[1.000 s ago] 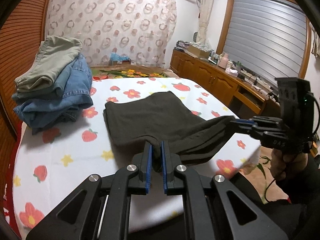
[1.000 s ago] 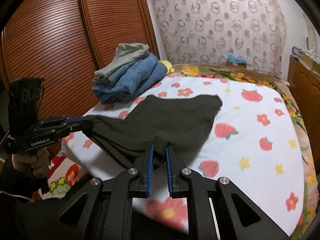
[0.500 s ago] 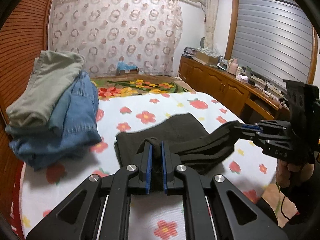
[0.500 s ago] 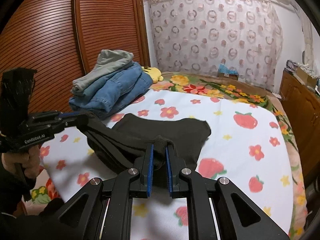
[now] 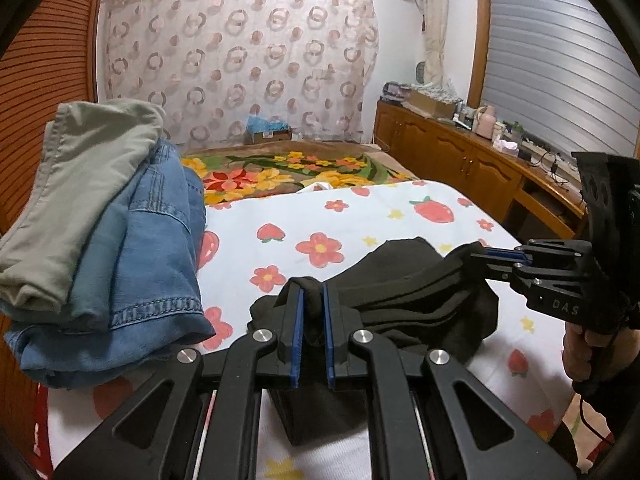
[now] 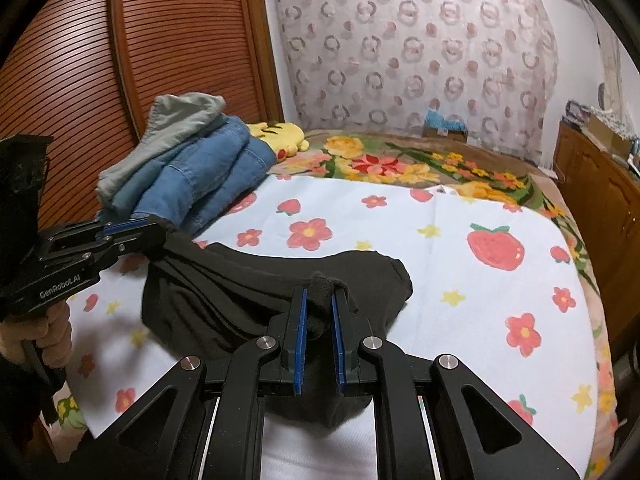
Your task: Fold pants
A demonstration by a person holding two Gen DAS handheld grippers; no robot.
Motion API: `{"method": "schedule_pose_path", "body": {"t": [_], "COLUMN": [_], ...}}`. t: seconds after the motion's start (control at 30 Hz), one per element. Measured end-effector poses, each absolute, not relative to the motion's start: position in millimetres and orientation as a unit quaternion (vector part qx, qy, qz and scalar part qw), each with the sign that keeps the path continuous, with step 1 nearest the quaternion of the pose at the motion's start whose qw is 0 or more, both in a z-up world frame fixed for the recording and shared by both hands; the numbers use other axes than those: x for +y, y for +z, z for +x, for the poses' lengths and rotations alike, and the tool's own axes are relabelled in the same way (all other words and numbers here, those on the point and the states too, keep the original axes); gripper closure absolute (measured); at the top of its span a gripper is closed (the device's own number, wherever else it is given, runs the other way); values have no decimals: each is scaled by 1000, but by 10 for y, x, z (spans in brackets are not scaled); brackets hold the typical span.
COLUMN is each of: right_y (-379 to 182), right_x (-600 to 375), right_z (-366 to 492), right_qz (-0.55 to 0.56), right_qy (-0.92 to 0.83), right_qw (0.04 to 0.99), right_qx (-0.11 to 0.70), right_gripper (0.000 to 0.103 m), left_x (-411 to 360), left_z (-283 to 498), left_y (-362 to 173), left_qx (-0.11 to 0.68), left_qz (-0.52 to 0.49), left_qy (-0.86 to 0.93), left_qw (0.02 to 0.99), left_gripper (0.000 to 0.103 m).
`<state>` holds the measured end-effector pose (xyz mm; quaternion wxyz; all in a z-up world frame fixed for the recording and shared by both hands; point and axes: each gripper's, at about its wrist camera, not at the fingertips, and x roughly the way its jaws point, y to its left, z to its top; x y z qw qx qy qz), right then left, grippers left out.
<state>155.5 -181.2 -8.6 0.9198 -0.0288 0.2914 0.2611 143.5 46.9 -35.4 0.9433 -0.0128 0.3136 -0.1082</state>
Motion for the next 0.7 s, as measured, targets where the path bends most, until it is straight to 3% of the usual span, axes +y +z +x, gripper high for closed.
{"method": "schedule_pose_path", "body": {"t": [0.1, 0.23, 0.4, 0.7], "right_y": [-99, -64, -79, -351], "right_x": [-1808, -1872, -1973, -2040], "right_z": [1622, 1547, 1379, 1290], "right_qz": [-14, -10, -16, -27], "right_qy": [263, 254, 254, 269], "right_qw": [918, 923, 925, 905], "right_qx": [296, 288, 281, 327], "right_gripper": [90, 75, 67, 61], "left_x": [502, 498, 552, 616], "left_z": [1471, 1407, 1324, 1205], "left_y": [-404, -414, -425, -626], "left_qx": [322, 316, 318, 354], "left_qz": [-25, -10, -25, -27], "left_qy": [-113, -113, -128, -112], "left_qw": [939, 942, 939, 928], "left_gripper": [88, 65, 38, 38]}}
